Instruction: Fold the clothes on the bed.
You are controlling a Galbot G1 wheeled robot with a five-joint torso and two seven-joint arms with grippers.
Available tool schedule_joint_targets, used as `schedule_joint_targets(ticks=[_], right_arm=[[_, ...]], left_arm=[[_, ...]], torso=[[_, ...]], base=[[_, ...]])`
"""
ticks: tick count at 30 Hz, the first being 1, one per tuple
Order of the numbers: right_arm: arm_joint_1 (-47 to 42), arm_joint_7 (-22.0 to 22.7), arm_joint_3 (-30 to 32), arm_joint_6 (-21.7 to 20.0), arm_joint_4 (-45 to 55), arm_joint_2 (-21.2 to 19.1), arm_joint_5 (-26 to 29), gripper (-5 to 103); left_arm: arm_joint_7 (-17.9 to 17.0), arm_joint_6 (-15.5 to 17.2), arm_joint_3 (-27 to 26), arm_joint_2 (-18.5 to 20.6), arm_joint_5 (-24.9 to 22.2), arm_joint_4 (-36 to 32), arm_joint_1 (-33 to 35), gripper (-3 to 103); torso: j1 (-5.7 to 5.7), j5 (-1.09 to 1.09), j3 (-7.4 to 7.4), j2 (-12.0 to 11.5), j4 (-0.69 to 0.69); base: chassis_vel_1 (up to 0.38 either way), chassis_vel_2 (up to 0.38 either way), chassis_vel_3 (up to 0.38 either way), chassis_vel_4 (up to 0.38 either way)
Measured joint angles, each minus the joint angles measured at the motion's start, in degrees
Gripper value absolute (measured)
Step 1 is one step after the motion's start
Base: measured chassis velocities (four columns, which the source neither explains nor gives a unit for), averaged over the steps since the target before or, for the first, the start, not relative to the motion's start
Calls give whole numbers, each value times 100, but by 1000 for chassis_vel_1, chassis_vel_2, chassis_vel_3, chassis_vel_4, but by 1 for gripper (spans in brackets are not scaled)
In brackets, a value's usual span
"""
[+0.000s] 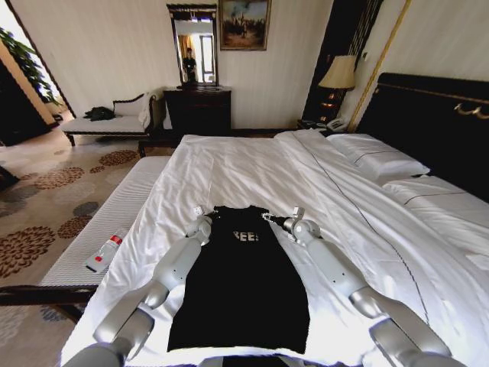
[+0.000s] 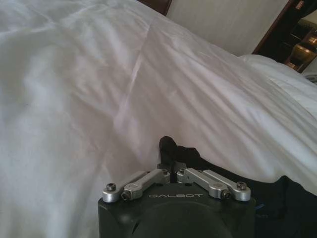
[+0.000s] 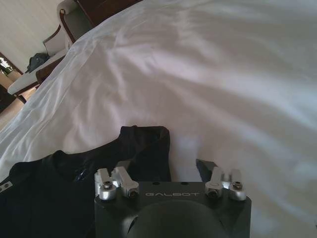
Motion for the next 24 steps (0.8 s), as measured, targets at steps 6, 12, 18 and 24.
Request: schedule_joint_targets(ticks=[6,12,18,24], right_arm=[[25,0,-5,2,-3,-24,20,48],[24,0,-8,0,30,-31,30,26],[11,0,-24,-7,75,-30,32,4],[8,0,-44,-13,126,-30,34,2]], left_arm=[[8,0,2,-33,2,27,-19,1],[19,0,10,-48,9,59,-37,1],[34,-1,6,-50,16,71,-42,1],[43,-9,-20,-20,16,49,-35,1]], torso=[[0,0,0,0,0],[0,0,0,0,0],[0,0,0,0,0],[0,0,0,0,0]], base=[[0,0,0,0],[0,0,0,0],[0,0,0,0],[0,0,0,0]])
